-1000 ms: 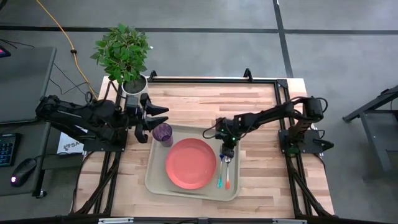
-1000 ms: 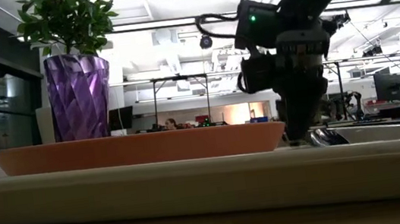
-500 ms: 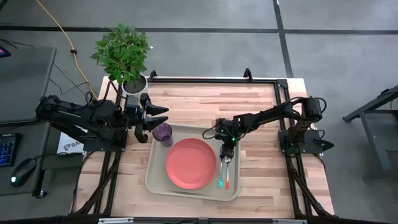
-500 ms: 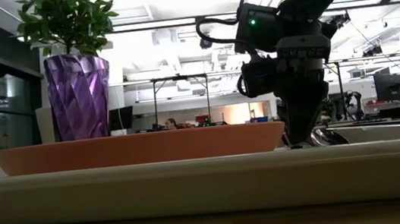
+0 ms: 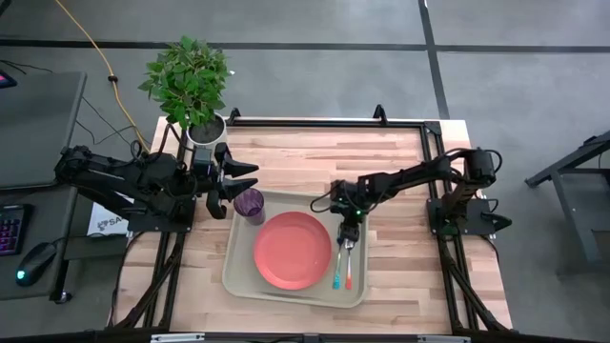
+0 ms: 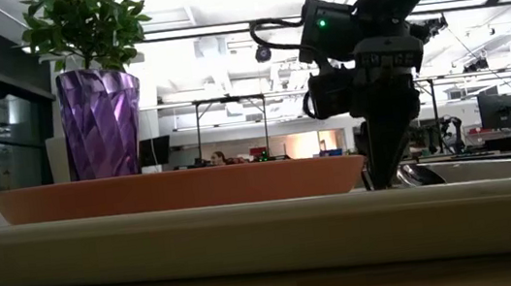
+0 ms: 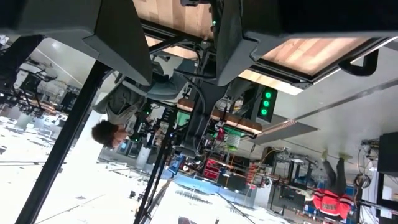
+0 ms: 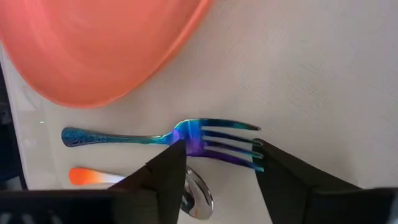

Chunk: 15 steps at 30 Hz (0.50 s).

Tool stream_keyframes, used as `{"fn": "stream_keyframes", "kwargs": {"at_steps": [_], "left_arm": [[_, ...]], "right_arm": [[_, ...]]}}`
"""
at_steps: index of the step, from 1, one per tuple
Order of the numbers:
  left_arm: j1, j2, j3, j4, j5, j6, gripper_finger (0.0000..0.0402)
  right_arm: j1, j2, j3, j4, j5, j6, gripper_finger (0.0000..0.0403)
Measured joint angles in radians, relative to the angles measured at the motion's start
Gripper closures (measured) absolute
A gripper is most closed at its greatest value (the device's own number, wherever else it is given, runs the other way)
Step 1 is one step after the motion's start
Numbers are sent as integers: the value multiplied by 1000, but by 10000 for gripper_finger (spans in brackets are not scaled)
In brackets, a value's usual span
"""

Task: Pick and place plate/cup/fork/spoon on tray
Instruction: Put the purple fork to the left side of the orange spoon on the gray serving tray, then adjust the gray serving tray

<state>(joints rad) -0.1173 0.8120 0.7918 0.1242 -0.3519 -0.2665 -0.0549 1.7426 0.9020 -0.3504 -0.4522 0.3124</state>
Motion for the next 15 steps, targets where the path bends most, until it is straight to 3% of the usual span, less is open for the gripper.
{"fn": "stream_keyframes", "kwargs": {"at_steps": [5, 15], "left_arm": [[0, 0, 0, 0, 0, 8, 241], [0, 0, 0, -3, 0, 8, 241]], "right_arm": [[-18, -40, 0, -69, 23, -25, 205], [-97, -238, 0, -305, 61, -85, 201]]}}
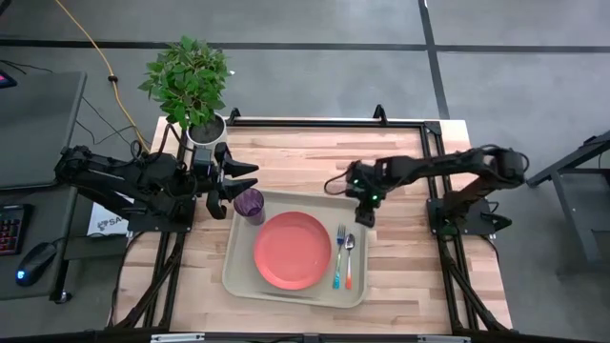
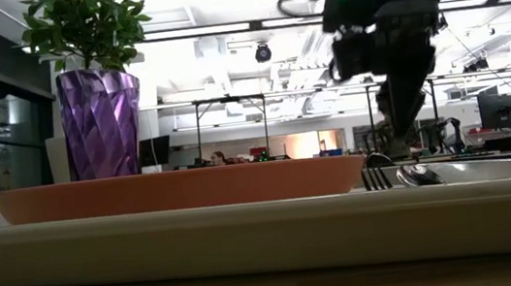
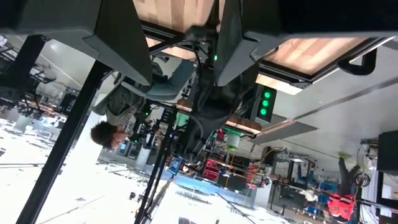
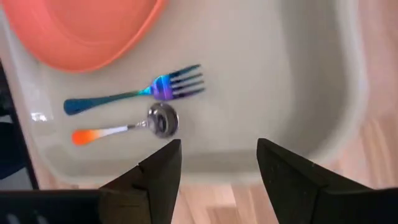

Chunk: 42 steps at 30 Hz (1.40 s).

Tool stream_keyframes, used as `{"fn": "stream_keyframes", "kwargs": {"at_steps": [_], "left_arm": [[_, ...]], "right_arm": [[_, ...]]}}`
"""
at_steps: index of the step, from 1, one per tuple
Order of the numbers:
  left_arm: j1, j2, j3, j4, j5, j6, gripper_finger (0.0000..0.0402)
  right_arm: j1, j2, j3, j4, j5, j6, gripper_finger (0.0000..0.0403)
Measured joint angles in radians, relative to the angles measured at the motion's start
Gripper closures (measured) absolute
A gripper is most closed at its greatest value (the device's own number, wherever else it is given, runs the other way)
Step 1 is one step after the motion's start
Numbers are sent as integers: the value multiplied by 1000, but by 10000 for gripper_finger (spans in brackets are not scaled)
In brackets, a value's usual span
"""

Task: Pick and place plate/cup/fork/spoon on tray
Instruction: Adjust the gray serving tray

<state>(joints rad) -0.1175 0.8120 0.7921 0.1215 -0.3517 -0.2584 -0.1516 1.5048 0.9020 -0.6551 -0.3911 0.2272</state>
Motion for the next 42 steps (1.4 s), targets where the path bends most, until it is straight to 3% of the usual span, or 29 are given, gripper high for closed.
{"fn": "stream_keyframes", "kwargs": {"at_steps": [4, 9, 14, 18, 20, 24, 28, 34, 42], "left_arm": [[0, 0, 0, -1, 0, 0, 241], [0, 0, 0, -5, 0, 0, 241], [0, 0, 0, -5, 0, 0, 241], [0, 0, 0, -5, 0, 0, 241], [0, 0, 0, -5, 0, 0, 241], [0, 0, 0, -4, 0, 0, 241], [0, 0, 0, -4, -12, 0, 241], [0, 0, 0, -4, -28, 33, 241], [0, 0, 0, -2, -31, 34, 241]], "right_arm": [[-2, -121, 0, -110, 48, 28, 202], [80, -281, 0, -146, 177, 122, 225], [229, -376, 0, -135, 395, 296, 292], [337, -381, -66, -64, 515, 415, 372], [367, -380, -160, 47, 484, 474, 394], [381, -385, -326, 325, 366, 596, 385], [380, -397, -388, 526, 380, 621, 400], [366, -392, -394, 542, 382, 558, 402], [254, -308, -394, 548, 399, 520, 402]]}}
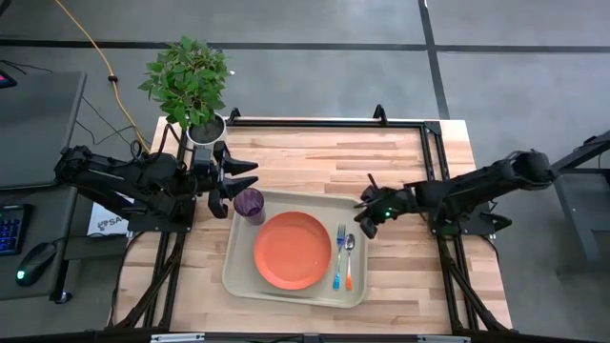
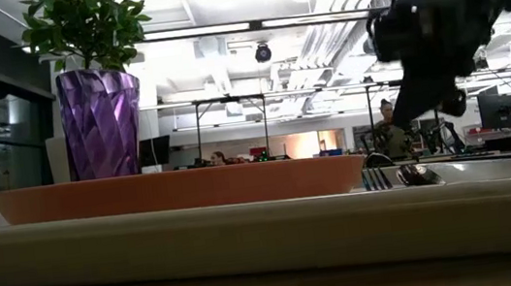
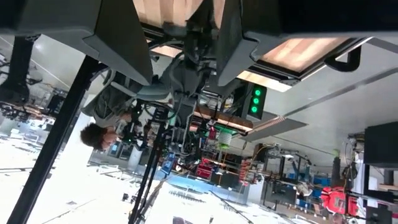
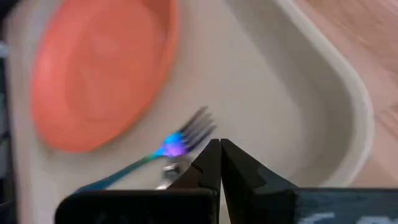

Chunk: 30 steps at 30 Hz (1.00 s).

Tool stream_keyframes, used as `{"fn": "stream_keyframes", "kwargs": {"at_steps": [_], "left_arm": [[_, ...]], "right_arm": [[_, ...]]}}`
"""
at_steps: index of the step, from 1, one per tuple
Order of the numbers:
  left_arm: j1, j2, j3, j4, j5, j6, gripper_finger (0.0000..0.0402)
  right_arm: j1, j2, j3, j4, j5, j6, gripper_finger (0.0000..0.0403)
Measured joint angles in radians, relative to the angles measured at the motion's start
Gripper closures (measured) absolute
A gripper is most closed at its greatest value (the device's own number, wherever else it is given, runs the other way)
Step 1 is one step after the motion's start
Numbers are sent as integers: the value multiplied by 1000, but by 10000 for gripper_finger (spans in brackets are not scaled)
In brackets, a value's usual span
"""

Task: Pick and place plate/cup/fork/spoon on tray
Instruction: Adjust the gray serving tray

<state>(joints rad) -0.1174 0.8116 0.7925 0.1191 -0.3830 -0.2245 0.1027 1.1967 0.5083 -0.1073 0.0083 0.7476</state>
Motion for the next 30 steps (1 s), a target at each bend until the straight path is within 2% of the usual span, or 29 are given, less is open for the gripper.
{"fn": "stream_keyframes", "kwargs": {"at_steps": [8, 14, 18, 30], "left_arm": [[0, -1, 0, 90, -14, -8, 241], [0, -1, 0, 89, -33, -8, 241], [0, -1, 0, 90, -33, -7, 241], [0, -1, 0, 86, -33, 1, 241]], "right_arm": [[-44, 157, 0, 88, -39, -49, 403], [-50, 236, 0, 108, 47, -51, 403], [-90, 253, 0, 71, 111, -72, 403], [-254, 252, 1, 59, 151, -150, 403]]}}
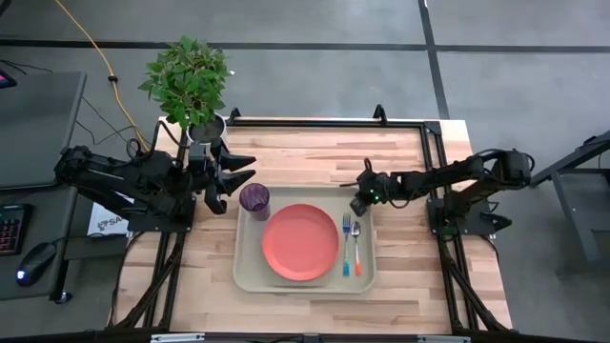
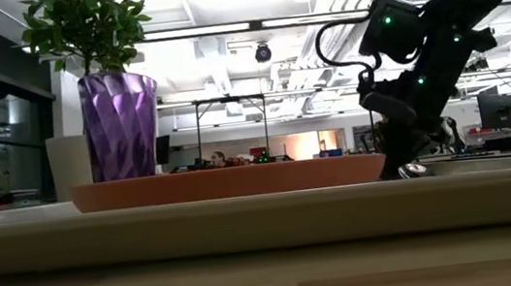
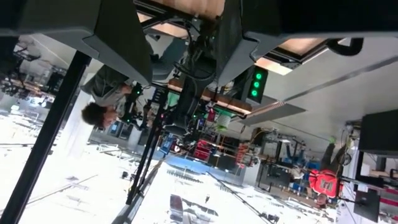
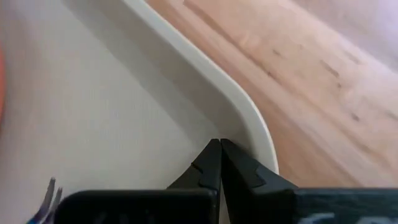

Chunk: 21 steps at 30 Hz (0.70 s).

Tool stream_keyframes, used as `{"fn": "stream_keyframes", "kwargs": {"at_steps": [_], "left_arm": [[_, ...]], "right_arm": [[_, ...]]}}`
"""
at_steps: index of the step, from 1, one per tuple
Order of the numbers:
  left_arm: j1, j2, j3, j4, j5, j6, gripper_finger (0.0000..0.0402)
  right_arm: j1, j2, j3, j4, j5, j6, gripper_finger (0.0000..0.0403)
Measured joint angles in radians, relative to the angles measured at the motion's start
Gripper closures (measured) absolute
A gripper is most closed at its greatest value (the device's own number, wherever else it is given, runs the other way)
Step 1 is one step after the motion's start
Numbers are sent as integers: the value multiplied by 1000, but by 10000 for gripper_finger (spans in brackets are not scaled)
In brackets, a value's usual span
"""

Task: Pick and place plate/cup/fork/spoon on tray
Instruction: Adjust the gray serving tray, then return to Home Position

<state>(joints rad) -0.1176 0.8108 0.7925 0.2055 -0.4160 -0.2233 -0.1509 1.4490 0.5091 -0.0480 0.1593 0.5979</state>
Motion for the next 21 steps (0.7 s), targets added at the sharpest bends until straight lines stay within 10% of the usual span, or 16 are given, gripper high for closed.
{"fn": "stream_keyframes", "kwargs": {"at_steps": [21], "left_arm": [[2, -112, 0, -187, 93, 19, 241]], "right_arm": [[-58, -557, 62, 320, -378, -88, 403]]}}
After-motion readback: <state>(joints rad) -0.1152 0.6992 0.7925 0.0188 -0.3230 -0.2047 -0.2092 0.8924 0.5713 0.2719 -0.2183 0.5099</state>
